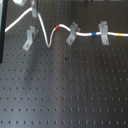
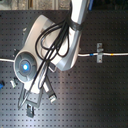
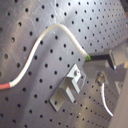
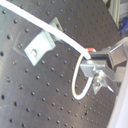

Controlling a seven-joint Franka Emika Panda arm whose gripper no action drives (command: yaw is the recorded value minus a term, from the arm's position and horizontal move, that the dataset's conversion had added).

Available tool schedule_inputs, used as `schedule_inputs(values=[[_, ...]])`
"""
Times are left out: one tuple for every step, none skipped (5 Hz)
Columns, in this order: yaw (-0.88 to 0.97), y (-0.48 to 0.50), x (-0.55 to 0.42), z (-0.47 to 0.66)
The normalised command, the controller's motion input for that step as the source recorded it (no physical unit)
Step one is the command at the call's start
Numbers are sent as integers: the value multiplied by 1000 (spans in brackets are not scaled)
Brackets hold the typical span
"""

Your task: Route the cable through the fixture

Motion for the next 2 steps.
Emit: schedule_inputs(values=[[-520,-12,-376,464],[-594,-38,-313,502]])
